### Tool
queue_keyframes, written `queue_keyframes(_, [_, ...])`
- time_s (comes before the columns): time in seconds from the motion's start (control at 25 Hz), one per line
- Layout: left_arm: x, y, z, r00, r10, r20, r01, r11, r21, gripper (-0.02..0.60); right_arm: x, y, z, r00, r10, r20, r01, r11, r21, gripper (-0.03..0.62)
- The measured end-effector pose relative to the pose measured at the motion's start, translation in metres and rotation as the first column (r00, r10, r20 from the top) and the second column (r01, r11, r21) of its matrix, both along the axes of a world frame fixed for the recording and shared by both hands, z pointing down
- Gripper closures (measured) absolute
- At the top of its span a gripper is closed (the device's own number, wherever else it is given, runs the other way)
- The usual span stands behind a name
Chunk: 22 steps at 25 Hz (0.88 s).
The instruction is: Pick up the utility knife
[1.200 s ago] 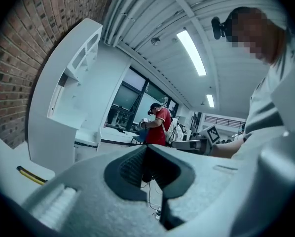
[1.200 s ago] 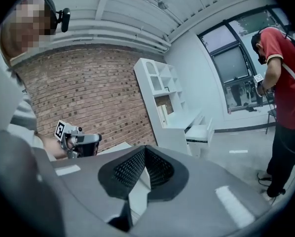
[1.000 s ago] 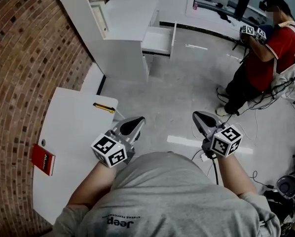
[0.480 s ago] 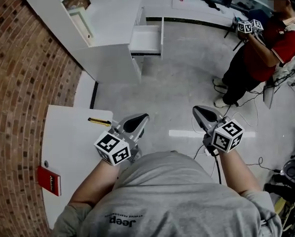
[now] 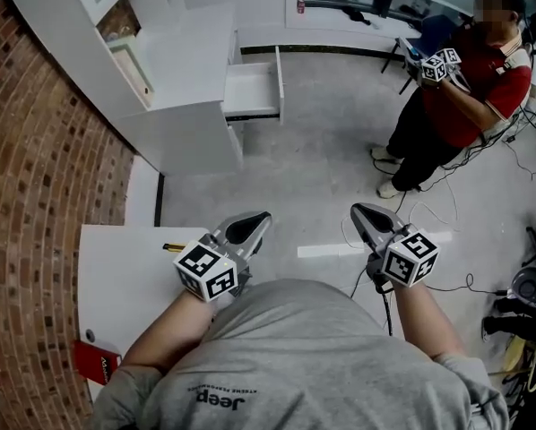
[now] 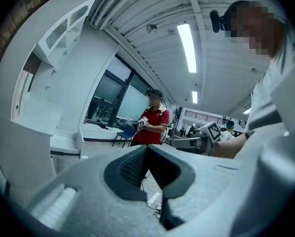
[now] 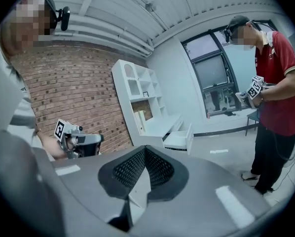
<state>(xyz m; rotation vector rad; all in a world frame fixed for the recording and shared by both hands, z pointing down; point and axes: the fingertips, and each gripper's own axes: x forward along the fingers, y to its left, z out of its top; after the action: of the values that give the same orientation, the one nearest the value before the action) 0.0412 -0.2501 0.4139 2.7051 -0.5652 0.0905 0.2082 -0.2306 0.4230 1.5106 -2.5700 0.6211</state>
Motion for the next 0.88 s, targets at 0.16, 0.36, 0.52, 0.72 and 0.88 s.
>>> queue_keyframes(0.16, [0.006,-0.004,-0.005,1.000,-0.004,-0.013,0.004,1.000,0.002,0.581,0.004,-0.005,-0.007,1.000,-0.012,-0.009,0.012,1.000,0.006,0.585])
queue_keyframes(0.36, [0.006,-0.005,-0.001,1.000,-0.013,-0.014,0.013,1.000,-0.007,0.581,0.007,-0.011,-0.002,1.000,-0.020,0.001,0.020,1.000,-0.005,0.585])
queue_keyframes(0.52, [0.007,-0.004,0.004,0.999,0.030,0.010,-0.030,0.999,-0.023,0.454,0.006,-0.016,0.001,0.999,-0.035,0.001,0.035,0.999,-0.012,0.585])
queue_keyframes(0.72, [-0.008,-0.005,0.027,0.958,0.091,0.270,-0.132,0.982,0.137,0.379,0.001,-0.023,0.000,0.997,-0.071,-0.013,0.071,0.997,-0.015,0.585])
queue_keyframes(0.88, [-0.046,-0.015,0.051,0.892,0.090,0.443,-0.190,0.964,0.186,0.373,-0.015,-0.035,0.003,0.992,-0.120,-0.034,0.119,0.993,-0.022,0.585])
